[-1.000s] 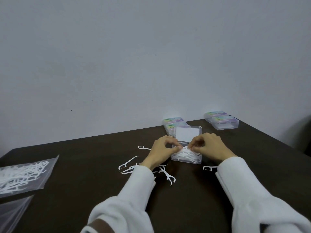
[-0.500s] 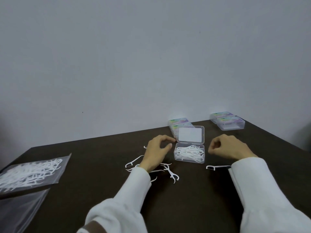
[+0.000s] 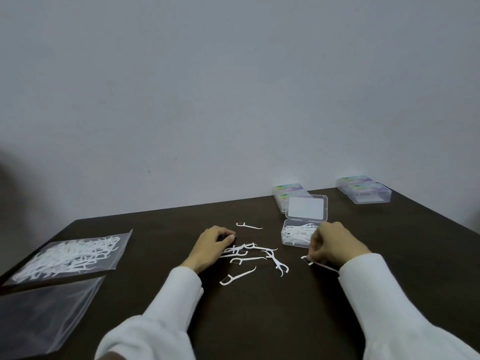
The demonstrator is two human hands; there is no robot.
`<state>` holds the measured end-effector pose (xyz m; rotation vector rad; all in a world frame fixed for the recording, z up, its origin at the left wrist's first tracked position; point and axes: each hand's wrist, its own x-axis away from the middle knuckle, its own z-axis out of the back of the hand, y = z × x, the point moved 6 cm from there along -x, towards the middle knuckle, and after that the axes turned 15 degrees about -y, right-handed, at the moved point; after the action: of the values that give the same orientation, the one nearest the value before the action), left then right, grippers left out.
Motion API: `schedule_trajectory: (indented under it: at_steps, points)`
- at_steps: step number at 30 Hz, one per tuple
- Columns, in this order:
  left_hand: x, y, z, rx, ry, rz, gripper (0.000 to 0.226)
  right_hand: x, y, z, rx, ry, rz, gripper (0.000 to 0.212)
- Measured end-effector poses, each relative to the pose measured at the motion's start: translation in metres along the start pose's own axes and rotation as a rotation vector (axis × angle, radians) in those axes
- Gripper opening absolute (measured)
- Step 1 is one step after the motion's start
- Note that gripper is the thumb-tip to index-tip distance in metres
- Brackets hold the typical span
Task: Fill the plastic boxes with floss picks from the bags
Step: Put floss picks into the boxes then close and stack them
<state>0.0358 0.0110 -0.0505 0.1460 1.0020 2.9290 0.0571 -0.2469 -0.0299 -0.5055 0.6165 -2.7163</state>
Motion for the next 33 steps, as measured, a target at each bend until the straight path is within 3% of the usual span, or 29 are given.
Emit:
schedule_trajectory:
  at_steps: [2, 5, 9, 11, 13, 17, 20, 24, 25, 29, 33]
  points:
    - [0.007, 0.001, 0.003, 0.034, -0.006, -0.016, 0.028, -0.003, -0.017, -0.007, 0.082, 0.077, 0.009, 0.004]
    - [0.014, -0.001, 0.005, 0.098, -0.072, -0.015, 0.038, -0.004, -0.042, -0.021, 0.280, 0.222, -0.009, 0.017]
    - [0.021, -0.009, 0.001, 0.063, -0.220, 0.016, 0.097, -0.007, -0.062, -0.033, 0.328, 0.329, 0.029, 0.020]
    - [0.023, -0.012, -0.002, 0.039, -0.251, 0.022, 0.105, -0.011, -0.067, -0.038, 0.268, 0.314, 0.070, 0.021]
    - [0.024, -0.012, -0.005, 0.026, -0.239, 0.007, 0.100, -0.014, -0.071, -0.041, 0.174, 0.261, 0.141, 0.027]
    - [0.027, -0.002, -0.002, 0.060, -0.133, -0.101, 0.062, -0.012, -0.081, -0.046, 0.067, 0.029, 0.281, 0.045]
    - [0.030, -0.001, 0.001, 0.091, -0.102, -0.126, 0.055, -0.011, -0.074, -0.041, 0.134, -0.063, 0.224, 0.056]
    - [0.029, 0.000, 0.000, 0.045, -0.106, -0.109, 0.063, -0.017, -0.062, -0.036, 0.162, 0.001, 0.156, 0.010]
    - [0.028, 0.001, 0.001, 0.044, -0.106, -0.107, 0.061, -0.017, -0.062, -0.036, 0.154, 0.019, 0.153, 0.007]
    - [0.026, 0.002, 0.003, 0.044, -0.112, -0.126, 0.047, -0.021, -0.066, -0.038, 0.237, 0.007, 0.099, 0.002]
    - [0.027, 0.003, 0.004, 0.011, -0.105, -0.125, 0.033, -0.021, -0.077, -0.042, 0.466, -0.026, 0.075, 0.023]
